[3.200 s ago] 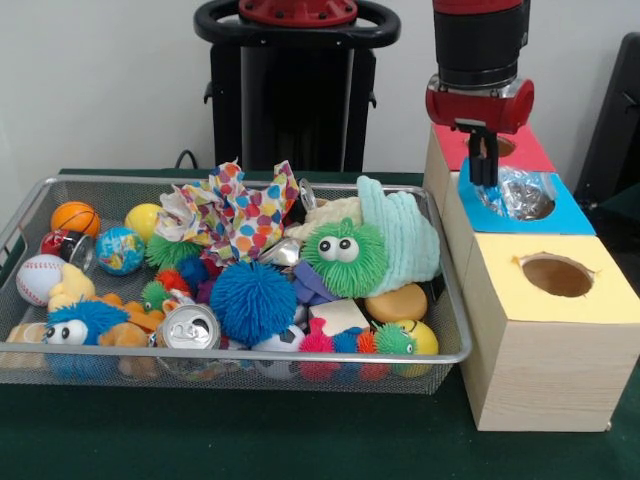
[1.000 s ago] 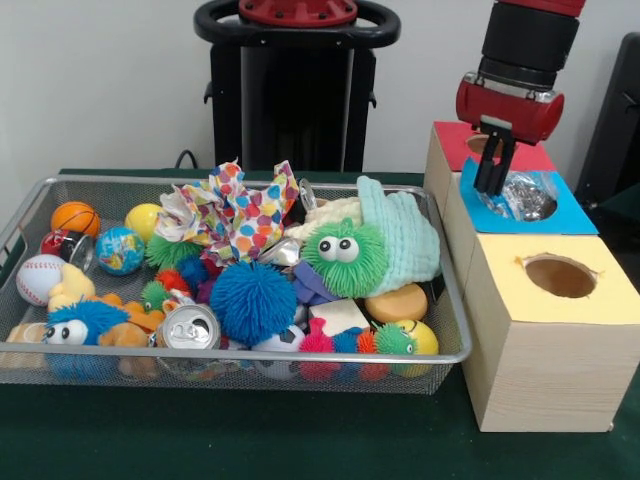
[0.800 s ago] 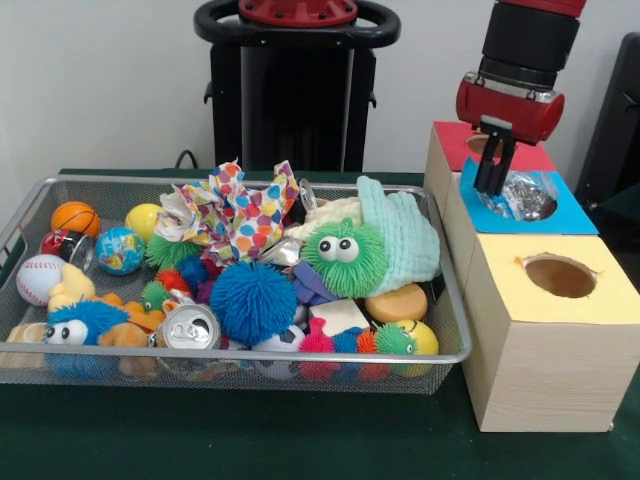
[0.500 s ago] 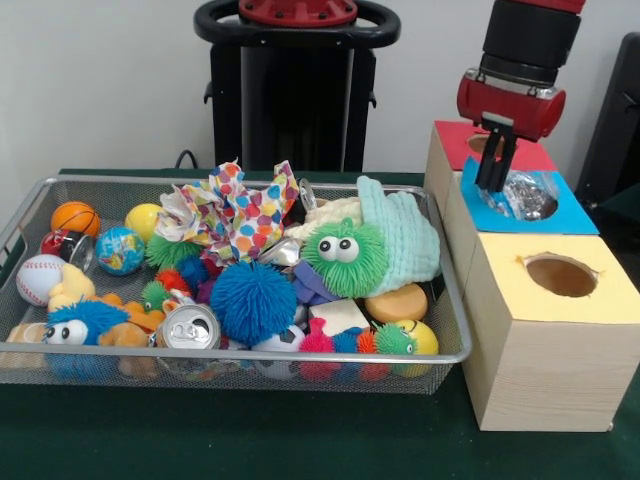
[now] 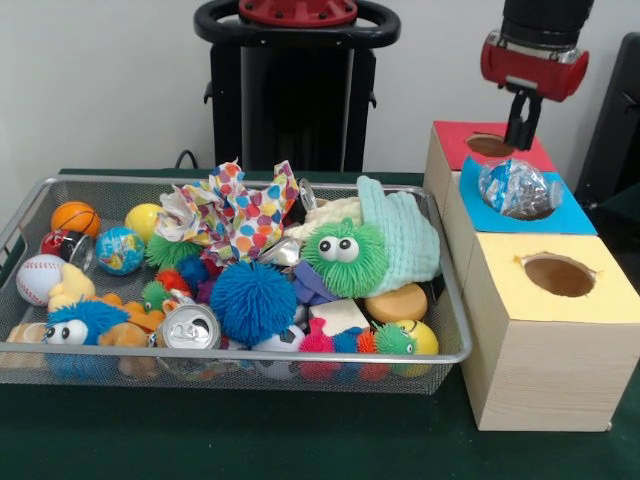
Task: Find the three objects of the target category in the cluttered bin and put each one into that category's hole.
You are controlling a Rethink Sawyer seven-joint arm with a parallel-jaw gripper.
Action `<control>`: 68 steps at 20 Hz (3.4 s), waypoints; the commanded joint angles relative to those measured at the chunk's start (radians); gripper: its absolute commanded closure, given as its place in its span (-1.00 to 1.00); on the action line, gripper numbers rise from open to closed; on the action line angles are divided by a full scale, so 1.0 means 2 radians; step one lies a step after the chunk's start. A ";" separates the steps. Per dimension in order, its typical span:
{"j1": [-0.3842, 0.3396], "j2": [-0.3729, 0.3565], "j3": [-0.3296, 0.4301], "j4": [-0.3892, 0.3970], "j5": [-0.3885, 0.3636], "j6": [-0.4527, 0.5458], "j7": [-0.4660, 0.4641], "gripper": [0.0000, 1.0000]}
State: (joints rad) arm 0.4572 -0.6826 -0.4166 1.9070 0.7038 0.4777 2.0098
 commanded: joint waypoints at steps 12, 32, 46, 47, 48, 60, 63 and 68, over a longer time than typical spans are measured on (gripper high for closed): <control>-0.022 0.005 0.072 0.014 0.023 -0.020 0.105 1.00; -0.090 0.044 0.141 0.032 -0.004 -0.116 0.083 1.00; -0.063 0.027 0.126 0.021 0.000 -0.054 0.111 1.00; -0.068 0.031 0.130 0.021 0.001 -0.060 0.107 1.00; -0.073 0.037 0.129 0.020 -0.004 -0.060 0.099 1.00; -0.118 0.040 0.177 0.067 -0.019 -0.136 0.066 1.00; -0.122 0.032 0.183 0.085 -0.023 -0.138 0.067 1.00; -0.163 0.067 0.226 0.093 -0.048 -0.213 0.069 1.00</control>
State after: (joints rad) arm 0.2127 -0.6978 -0.1467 1.9791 0.6842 0.2336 2.0113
